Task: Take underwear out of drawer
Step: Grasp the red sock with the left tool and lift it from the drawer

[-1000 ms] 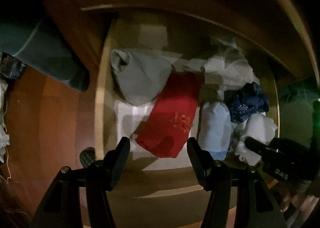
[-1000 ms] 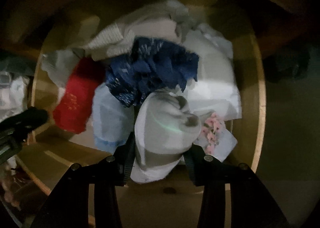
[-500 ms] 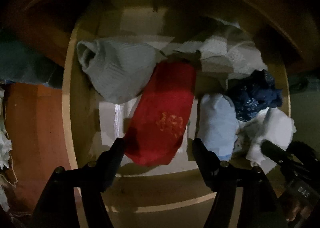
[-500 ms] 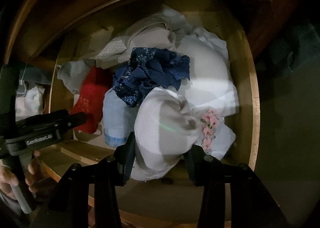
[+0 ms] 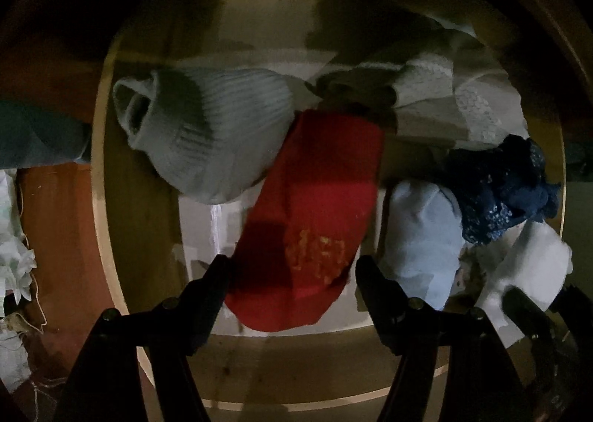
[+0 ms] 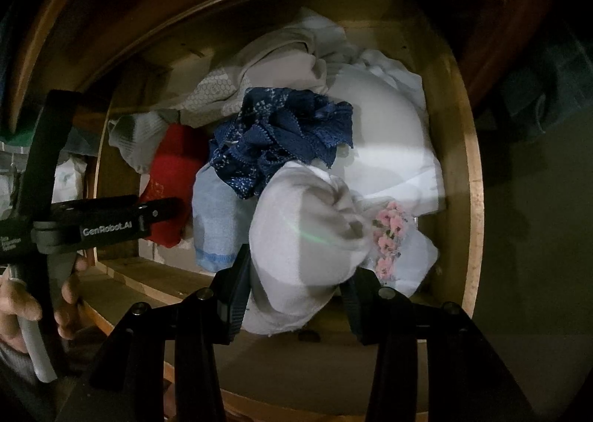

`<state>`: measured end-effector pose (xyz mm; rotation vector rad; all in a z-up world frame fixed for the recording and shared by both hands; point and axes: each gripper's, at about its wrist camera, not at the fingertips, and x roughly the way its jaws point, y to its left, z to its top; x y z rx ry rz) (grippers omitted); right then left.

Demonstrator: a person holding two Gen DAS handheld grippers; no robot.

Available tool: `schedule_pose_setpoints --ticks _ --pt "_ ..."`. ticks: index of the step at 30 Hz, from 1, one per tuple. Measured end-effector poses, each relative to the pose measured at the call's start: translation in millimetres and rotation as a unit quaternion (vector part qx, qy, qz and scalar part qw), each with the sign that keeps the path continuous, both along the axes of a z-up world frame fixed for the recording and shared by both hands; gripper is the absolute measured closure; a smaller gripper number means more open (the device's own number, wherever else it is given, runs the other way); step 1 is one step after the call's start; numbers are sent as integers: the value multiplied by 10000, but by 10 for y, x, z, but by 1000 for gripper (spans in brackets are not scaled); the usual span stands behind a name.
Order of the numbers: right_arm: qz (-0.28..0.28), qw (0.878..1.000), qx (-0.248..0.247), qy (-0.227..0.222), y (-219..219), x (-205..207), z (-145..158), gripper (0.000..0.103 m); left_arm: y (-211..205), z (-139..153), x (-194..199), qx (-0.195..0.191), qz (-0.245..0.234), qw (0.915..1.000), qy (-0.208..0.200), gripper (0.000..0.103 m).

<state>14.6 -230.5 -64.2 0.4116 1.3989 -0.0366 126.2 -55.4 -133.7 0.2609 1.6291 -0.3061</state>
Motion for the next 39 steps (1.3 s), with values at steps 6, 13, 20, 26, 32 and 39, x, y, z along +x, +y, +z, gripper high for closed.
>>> schedule_pose_setpoints --ticks 6,13,20,26,32,39 --pt "-5 10000 -2 -5 5 -9 13 61 -56 -111 147 150 -17 9998 153 32" --pt "3 10000 -10 3 22 -5 9 61 -248 -254 132 378 -213 9989 182 32" --pt "39 10000 -38 -13 36 -7 15 61 -185 -258 82 258 -129 9995 134 45" --pt "27 10000 -21 -24 22 -6 6 61 -122 -170 -35 76 -13 9999 85 58" --pt "26 10000 -24 -73 26 -4 16 61 -138 -27 -240 -102 -87 9999 -11 62" --pt "-18 9998 17 -193 -2 -24 63 61 -28 210 -430 -351 -54 9992 -158 63"
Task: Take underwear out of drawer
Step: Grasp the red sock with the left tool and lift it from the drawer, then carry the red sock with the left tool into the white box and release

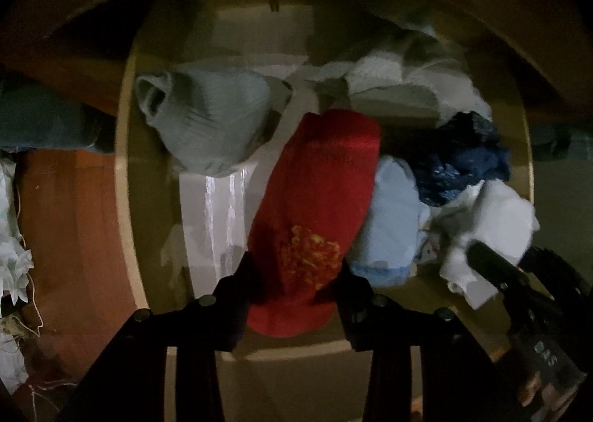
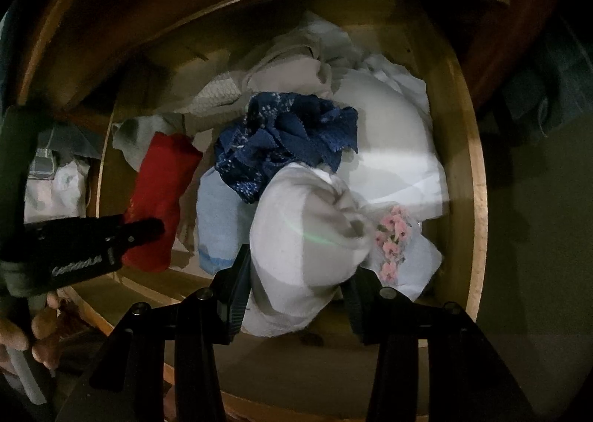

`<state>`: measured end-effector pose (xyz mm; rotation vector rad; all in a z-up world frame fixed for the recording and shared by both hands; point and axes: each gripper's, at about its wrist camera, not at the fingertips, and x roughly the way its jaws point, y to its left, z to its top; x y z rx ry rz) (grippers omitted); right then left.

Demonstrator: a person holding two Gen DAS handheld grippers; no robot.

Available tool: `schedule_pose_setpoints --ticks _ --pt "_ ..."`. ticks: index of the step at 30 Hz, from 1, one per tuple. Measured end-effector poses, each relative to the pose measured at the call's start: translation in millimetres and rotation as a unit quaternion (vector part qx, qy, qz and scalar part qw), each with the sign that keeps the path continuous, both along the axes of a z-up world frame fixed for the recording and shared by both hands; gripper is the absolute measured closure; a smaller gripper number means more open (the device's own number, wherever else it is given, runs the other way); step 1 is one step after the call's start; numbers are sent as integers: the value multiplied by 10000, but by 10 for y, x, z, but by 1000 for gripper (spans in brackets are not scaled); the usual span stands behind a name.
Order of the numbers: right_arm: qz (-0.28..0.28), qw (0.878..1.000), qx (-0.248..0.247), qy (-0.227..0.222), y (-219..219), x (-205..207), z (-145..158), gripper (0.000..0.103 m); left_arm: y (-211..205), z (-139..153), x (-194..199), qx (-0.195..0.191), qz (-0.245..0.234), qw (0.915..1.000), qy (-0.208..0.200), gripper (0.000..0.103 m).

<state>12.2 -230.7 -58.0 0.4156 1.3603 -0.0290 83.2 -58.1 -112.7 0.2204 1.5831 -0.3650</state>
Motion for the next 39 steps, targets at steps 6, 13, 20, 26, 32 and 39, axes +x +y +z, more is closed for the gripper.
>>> schedule_pose_setpoints --ticks 6,13,20,26,32,39 --pt "27 9999 -116 -124 -2 -1 60 61 92 376 -180 -242 -71 9995 -167 63" --pt "-82 9998 -165 -91 -70 -10 36 61 163 686 -286 -437 -233 9979 -407 63" --pt "-132 9998 -139 -38 -89 -3 -4 61 290 1154 -427 -816 -299 9935 -738 63" --pt "-185 9997 -150 -32 -101 19 -18 61 376 1526 -540 -976 -427 9888 -1047 63" --pt "-172 9997 -193 27 -97 21 -43 61 432 1990 -612 -1217 -521 9807 -1438 63" --pt "-186 9995 -208 150 -120 1 -102 61 484 2674 -636 -1548 -609 9648 -2035 63"
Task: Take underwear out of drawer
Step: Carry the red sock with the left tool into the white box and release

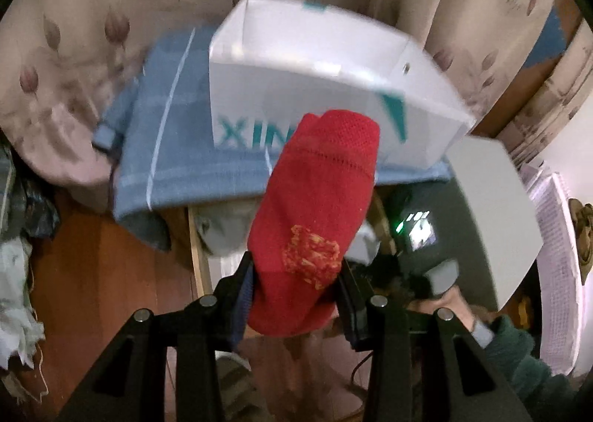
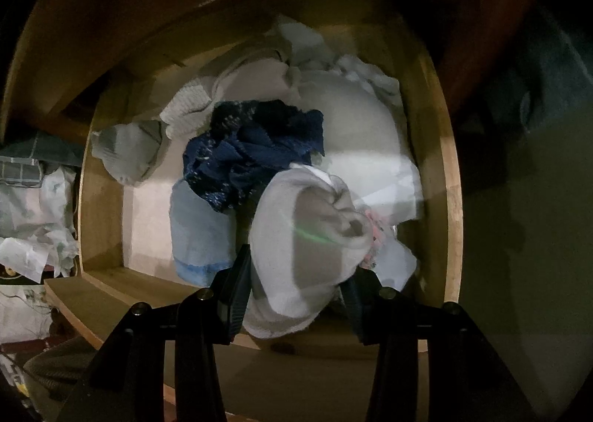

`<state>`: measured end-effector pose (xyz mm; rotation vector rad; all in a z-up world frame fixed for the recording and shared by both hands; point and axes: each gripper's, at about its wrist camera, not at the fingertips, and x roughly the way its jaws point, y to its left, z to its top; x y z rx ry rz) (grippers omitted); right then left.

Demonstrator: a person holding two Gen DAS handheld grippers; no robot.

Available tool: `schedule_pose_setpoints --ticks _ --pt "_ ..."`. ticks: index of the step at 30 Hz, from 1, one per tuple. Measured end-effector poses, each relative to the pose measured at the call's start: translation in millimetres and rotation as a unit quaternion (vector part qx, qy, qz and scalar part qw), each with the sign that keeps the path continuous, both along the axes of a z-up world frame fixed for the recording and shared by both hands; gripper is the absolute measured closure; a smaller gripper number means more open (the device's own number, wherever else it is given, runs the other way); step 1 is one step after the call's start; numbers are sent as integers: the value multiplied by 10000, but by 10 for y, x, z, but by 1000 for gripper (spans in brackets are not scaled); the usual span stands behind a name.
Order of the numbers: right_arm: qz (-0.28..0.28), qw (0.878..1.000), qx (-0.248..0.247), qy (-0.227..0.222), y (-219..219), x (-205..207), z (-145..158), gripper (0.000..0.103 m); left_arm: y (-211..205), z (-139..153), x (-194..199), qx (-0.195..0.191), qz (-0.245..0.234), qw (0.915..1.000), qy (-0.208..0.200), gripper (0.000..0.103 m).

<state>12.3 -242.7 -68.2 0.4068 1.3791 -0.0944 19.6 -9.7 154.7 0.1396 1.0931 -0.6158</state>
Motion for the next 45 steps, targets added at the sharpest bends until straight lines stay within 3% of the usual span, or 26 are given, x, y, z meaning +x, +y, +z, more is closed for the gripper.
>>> schedule_pose_setpoints --ticks 7,11,16,23,28,33,37,45 --pt "-9 10000 -4 -20 -8 -7 -8 61 -35 792 189 -339 23 9973 -647 63" --pt "-11 10000 7 -4 -7 -16 -19 61 -196 1036 371 -349 28 9949 -948 63" --pt "-14 10000 9 19 -2 -6 -23 61 -487 1142 710 -372 -43 9929 -1127 63" --pt "-33 10000 69 37 1 6 -21 61 -797 951 1299 -91 68 9930 -1176 63" --pt "-86 9999 119 49 -16 -4 -41 61 -905 659 1607 192 282 9944 -1004 63" --pt "-24 10000 76 56 6 9 -40 61 -910 380 1698 437 387 9941 -912 63" --pt "30 10000 52 60 43 21 -41 61 -830 259 1765 307 593 9945 -811 63" --pt "45 10000 56 59 44 29 -39 61 -784 67 1717 402 845 9934 -661 63"
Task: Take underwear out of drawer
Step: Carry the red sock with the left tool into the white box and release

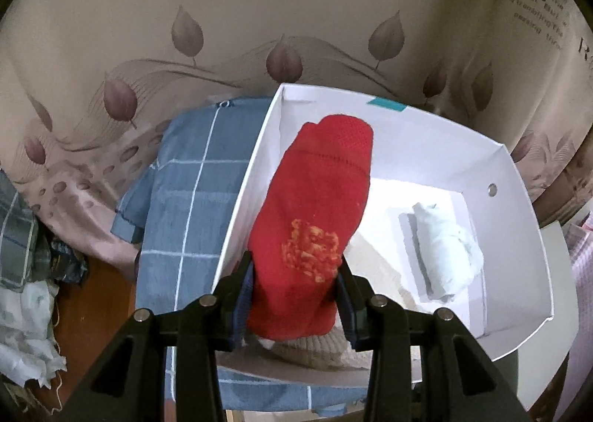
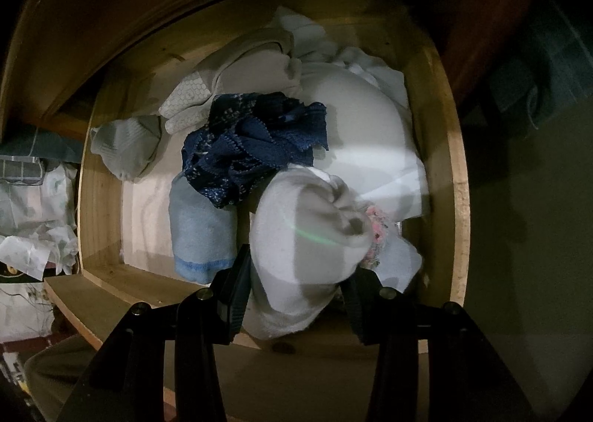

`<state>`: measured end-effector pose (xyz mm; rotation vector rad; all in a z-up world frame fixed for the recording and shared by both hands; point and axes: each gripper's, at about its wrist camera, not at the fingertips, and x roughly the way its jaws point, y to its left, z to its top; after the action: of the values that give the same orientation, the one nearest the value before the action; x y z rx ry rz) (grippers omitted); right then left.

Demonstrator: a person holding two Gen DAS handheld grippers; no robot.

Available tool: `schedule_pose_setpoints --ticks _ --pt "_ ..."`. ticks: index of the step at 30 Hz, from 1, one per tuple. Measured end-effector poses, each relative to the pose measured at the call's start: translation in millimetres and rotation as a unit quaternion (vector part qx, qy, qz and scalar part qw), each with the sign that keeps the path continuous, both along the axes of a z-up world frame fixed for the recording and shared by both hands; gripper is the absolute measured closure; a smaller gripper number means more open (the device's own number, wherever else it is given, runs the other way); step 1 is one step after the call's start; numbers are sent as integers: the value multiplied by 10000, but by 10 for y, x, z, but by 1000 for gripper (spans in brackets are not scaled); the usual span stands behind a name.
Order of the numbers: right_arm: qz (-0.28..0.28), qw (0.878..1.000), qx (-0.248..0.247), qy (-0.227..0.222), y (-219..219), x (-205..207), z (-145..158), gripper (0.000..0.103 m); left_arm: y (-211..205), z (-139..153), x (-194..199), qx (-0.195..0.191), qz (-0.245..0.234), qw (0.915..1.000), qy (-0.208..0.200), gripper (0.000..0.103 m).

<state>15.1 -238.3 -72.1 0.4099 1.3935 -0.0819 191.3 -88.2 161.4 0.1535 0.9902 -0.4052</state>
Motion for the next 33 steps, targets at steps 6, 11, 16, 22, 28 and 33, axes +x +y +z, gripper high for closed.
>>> schedule_pose_setpoints --ticks 6,11,16,22,28,33 --pt "5 10000 0 0 -14 -2 -3 61 8 -40 -104 96 177 9998 31 63" --pt "40 10000 -22 -5 -12 -3 0 60 40 -54 -181 131 424 9988 185 63" --pt "44 10000 -29 -9 -6 6 0 60 104 -40 -231 12 798 9959 421 63" --pt "41 9999 -84 -69 -3 3 24 60 147 -32 -352 -77 1050 9930 533 63" --pt "57 9998 -146 -134 -4 -4 43 60 122 -26 -391 -25 913 9957 181 59" --pt "57 9997 -165 -156 -11 -2 46 60 129 8 -387 -157 826 9965 47 55"
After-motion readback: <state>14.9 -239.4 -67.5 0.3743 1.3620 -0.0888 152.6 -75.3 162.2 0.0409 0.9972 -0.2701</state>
